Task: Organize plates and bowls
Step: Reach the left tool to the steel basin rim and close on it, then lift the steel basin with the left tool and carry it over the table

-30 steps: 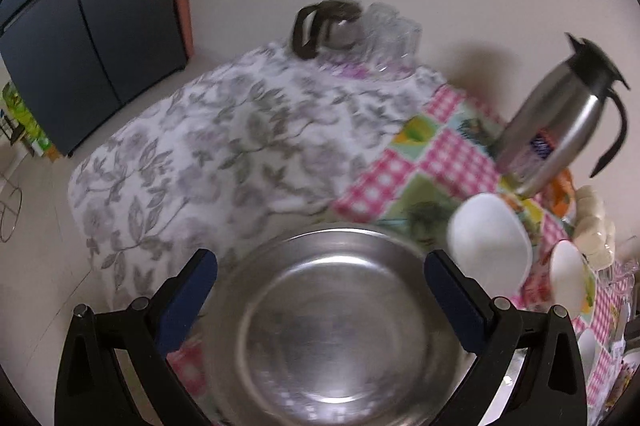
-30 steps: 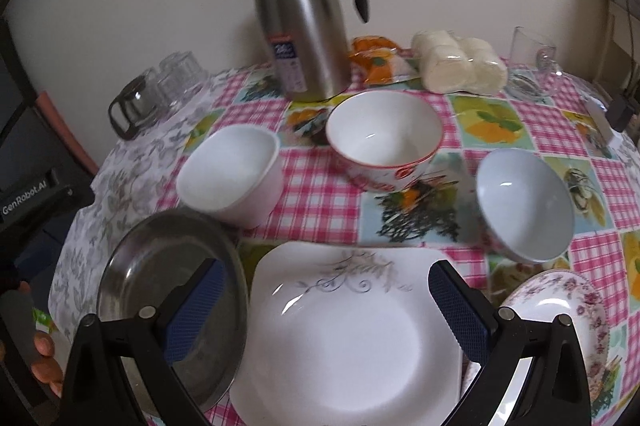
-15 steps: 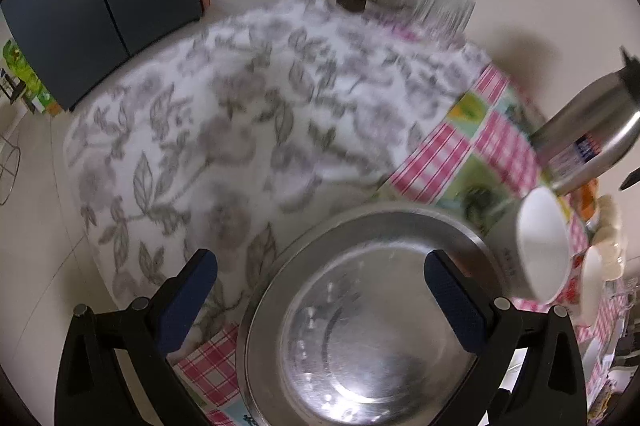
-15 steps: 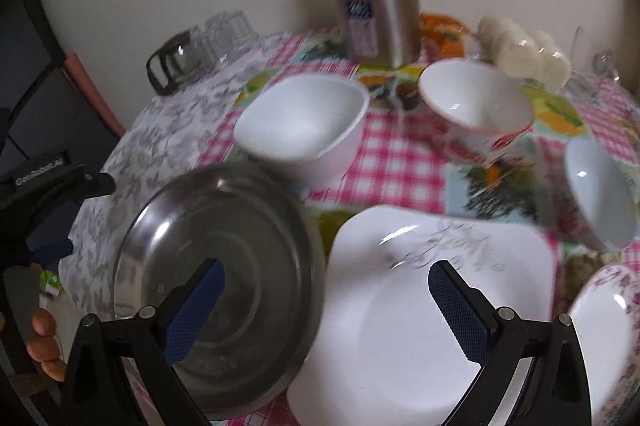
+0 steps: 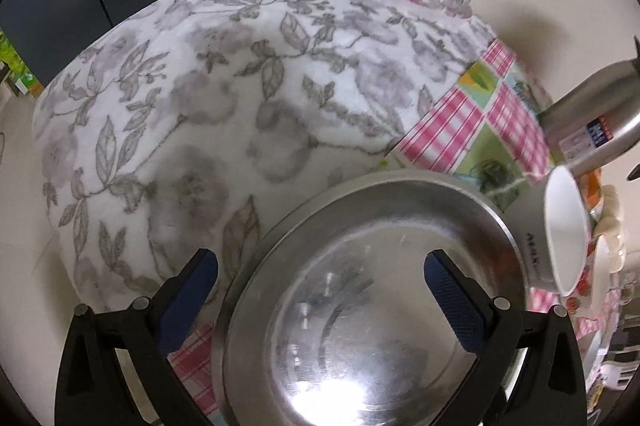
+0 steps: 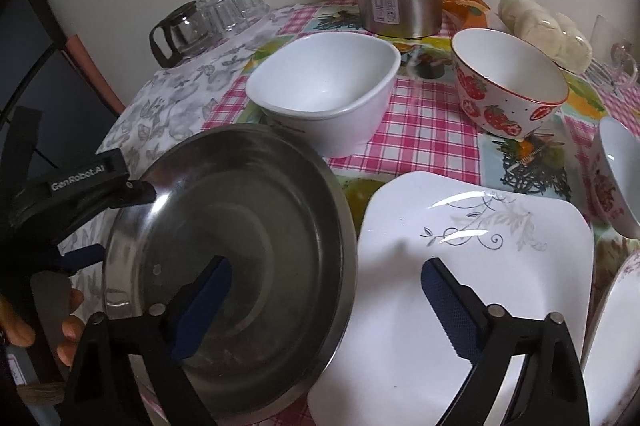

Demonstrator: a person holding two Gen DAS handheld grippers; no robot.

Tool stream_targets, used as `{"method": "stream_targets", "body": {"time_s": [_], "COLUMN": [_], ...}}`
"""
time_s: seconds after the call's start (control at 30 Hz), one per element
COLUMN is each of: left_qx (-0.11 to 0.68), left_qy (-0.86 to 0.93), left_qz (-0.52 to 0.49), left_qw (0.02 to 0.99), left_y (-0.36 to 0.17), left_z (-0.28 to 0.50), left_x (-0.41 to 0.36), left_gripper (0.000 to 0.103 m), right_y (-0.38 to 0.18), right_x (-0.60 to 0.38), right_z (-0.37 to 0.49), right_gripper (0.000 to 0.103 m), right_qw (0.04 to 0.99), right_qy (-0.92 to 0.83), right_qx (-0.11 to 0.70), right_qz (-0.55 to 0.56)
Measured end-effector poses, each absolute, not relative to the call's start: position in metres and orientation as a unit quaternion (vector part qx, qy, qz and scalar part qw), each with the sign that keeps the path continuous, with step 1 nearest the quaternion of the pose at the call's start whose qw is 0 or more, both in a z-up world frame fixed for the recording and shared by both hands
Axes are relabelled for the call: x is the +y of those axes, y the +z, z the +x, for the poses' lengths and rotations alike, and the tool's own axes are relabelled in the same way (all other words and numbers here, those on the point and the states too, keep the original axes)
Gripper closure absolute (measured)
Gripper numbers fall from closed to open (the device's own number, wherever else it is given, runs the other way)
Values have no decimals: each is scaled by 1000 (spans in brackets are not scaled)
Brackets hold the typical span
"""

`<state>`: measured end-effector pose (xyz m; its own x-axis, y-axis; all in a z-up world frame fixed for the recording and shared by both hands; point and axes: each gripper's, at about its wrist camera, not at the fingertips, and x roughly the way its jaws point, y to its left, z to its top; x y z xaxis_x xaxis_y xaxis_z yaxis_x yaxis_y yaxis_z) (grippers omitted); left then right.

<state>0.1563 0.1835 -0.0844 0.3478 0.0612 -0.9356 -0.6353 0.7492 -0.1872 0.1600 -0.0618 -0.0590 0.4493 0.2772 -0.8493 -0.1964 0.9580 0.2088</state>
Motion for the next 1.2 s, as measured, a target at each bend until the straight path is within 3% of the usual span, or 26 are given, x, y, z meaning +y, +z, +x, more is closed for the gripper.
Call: {"method": "stream_targets", "body": {"time_s": [0.23, 0.37, 0.43, 0.57, 0.7, 1.2], "left_qx": [517, 521, 521, 520, 505, 486], "left_qy": [214, 232, 237, 256, 269, 303], "left_qz": [-276, -261, -264, -260, -276, -307], "left_qw": [781, 779, 776, 772, 772, 760], "left_y": [-85, -86, -87, -88, -89, -86], "left_z": [155, 156, 154, 151, 144, 130], "left_x": [180, 182, 186, 190, 198, 221], "left_gripper": [2, 20, 25, 47, 65, 65], "right_y": [-60, -63, -64, -60, -58, -59], "right_x": [-64, -64, -64, -65, -63, -55], "right_z": [160, 161, 160, 159, 158, 155], "right_gripper": [26, 47, 51, 65, 67, 67], "right_qw": [845, 840, 840, 845, 846, 830], "right_qy": [137, 140, 139, 141, 150, 192], "right_qx": [514, 522, 522, 513, 509, 518], "right_qz": [48, 48, 46, 47, 44, 76]}}
